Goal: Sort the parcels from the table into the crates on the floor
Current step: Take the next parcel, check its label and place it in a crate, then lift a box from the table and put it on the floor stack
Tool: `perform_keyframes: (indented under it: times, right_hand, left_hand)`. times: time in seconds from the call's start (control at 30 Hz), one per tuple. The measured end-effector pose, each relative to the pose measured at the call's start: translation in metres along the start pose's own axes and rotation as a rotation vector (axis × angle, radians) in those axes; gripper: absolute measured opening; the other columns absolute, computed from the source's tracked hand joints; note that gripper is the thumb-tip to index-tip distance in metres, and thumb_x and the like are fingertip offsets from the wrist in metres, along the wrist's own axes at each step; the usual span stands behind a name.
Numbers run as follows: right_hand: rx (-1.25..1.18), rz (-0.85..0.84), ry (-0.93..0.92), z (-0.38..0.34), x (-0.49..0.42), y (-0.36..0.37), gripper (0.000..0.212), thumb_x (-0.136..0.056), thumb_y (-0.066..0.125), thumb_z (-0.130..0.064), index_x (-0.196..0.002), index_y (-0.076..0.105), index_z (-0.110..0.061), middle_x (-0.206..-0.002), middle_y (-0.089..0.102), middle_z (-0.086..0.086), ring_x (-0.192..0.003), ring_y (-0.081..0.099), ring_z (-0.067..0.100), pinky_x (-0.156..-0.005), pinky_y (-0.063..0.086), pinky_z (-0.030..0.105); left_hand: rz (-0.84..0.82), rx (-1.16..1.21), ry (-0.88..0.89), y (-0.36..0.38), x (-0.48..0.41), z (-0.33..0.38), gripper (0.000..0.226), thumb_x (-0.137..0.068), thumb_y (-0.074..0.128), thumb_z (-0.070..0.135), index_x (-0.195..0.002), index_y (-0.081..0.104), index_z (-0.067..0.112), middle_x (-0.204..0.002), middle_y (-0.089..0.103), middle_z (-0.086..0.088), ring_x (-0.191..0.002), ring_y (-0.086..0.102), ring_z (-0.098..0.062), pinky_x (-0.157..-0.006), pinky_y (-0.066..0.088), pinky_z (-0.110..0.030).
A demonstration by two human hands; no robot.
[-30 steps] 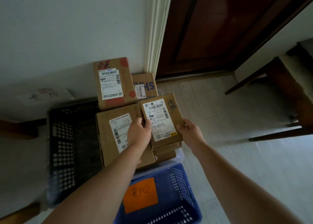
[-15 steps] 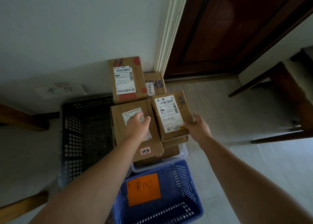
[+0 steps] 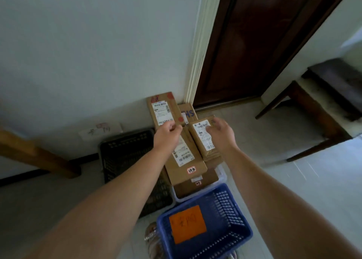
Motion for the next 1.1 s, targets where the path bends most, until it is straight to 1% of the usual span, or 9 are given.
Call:
perform_keyframes:
  times: [0.1,0.23,0.3,0.43,0.5,0.6,0.67,0.93,1.1]
  right_hand:
    - [-0.054,0.037,-0.021,-0.023,0.029,0.007,0.045,-0.091,0.06,-0.024,-0.135,0.049,-0.021,-0.11,0.06,-0.01,-0.076,0.054,-0.003,-0.062,0.044,0.017]
    - [-0.083,0.05,-0.086,-0.049,0.072,0.012,0.034,-0.092,0.057,-0.022,-0.127,0.056,-0.02,-0.094,0.063,-0.013,-0.061,0.052,-0.007,-0.056,0.043,0.01]
    - [-0.102,0.021,-0.119,-0.059,0.094,0.015,0.04,-0.093,0.058,-0.024,-0.132,0.051,-0.02,-0.098,0.061,-0.014,-0.071,0.055,-0.006,-0.061,0.044,0.008]
    - [-0.145,-0.03,-0.193,-0.073,0.148,0.015,0.047,-0.092,0.058,-0.029,-0.137,0.047,-0.021,-0.125,0.058,-0.003,-0.106,0.055,0.013,-0.095,0.046,0.037]
    - [-0.165,-0.046,-0.227,-0.073,0.183,0.013,0.046,-0.09,0.058,-0.029,-0.135,0.049,-0.023,-0.119,0.062,-0.005,-0.105,0.059,0.015,-0.092,0.05,0.039]
    - [-0.163,-0.082,-0.279,-0.063,0.235,0.014,0.043,-0.091,0.057,-0.029,-0.133,0.051,-0.025,-0.114,0.059,-0.007,-0.102,0.059,0.014,-0.08,0.051,0.033]
    - [-0.169,-0.115,-0.297,-0.056,0.258,0.02,0.043,-0.092,0.057,-0.029,-0.134,0.05,-0.023,-0.126,0.057,-0.004,-0.108,0.054,0.012,-0.091,0.045,0.033]
    - [-0.197,-0.268,-0.425,-0.081,0.359,0.079,0.039,-0.093,0.057,-0.018,-0.132,0.053,-0.016,-0.13,0.057,0.004,-0.113,0.052,0.014,-0.092,0.038,0.026]
    - [-0.144,-0.355,-0.517,-0.109,0.412,0.13,0.038,-0.094,0.055,-0.022,-0.132,0.053,-0.017,-0.129,0.054,0.0,-0.105,0.045,0.006,-0.087,0.032,0.023]
  left_hand:
    - [0.015,0.0,0.055,-0.027,0.018,0.018,0.044,-0.092,0.052,0.037,-0.132,0.05,0.019,-0.132,0.055,0.0,-0.107,0.053,-0.012,-0.086,0.045,-0.026]
    - [0.062,0.074,0.1,-0.059,0.056,0.033,0.041,-0.091,0.055,0.035,-0.129,0.053,0.02,-0.132,0.056,-0.001,-0.115,0.055,-0.018,-0.099,0.045,-0.04]
    - [0.089,0.109,0.136,-0.072,0.077,0.035,0.039,-0.092,0.055,0.033,-0.128,0.053,0.019,-0.132,0.057,-0.001,-0.115,0.055,-0.017,-0.099,0.044,-0.036]
    - [0.17,0.148,0.203,-0.1,0.131,0.032,0.041,-0.094,0.053,0.032,-0.132,0.05,0.018,-0.132,0.055,0.001,-0.09,0.052,-0.002,-0.07,0.038,-0.016]
    - [0.226,0.176,0.218,-0.114,0.167,0.025,0.041,-0.094,0.051,0.032,-0.132,0.05,0.017,-0.128,0.055,0.002,-0.08,0.045,0.001,-0.067,0.035,-0.015]
    - [0.279,0.223,0.244,-0.129,0.223,0.005,0.041,-0.094,0.053,0.03,-0.131,0.051,0.015,-0.129,0.054,-0.001,-0.1,0.047,-0.007,-0.085,0.037,-0.024]
    - [0.29,0.247,0.245,-0.133,0.25,-0.01,0.042,-0.093,0.055,0.027,-0.131,0.052,0.011,-0.128,0.056,-0.004,-0.109,0.051,-0.013,-0.093,0.04,-0.028]
    - [0.462,0.263,0.238,-0.225,0.342,-0.057,0.034,-0.093,0.055,0.026,-0.127,0.055,0.018,-0.109,0.059,0.004,-0.092,0.055,-0.006,-0.083,0.037,-0.022]
    - [0.584,0.3,0.227,-0.29,0.382,-0.091,0.031,-0.094,0.055,0.026,-0.124,0.056,0.02,-0.111,0.059,0.006,-0.104,0.056,-0.011,-0.09,0.041,-0.024]
Point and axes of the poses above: each hand's wrist, its own x-axis away from the middle knuckle, its own y-axis out of the palm, z = x × y, the point moved 3 cm from there along -x, towards the middle knuckle
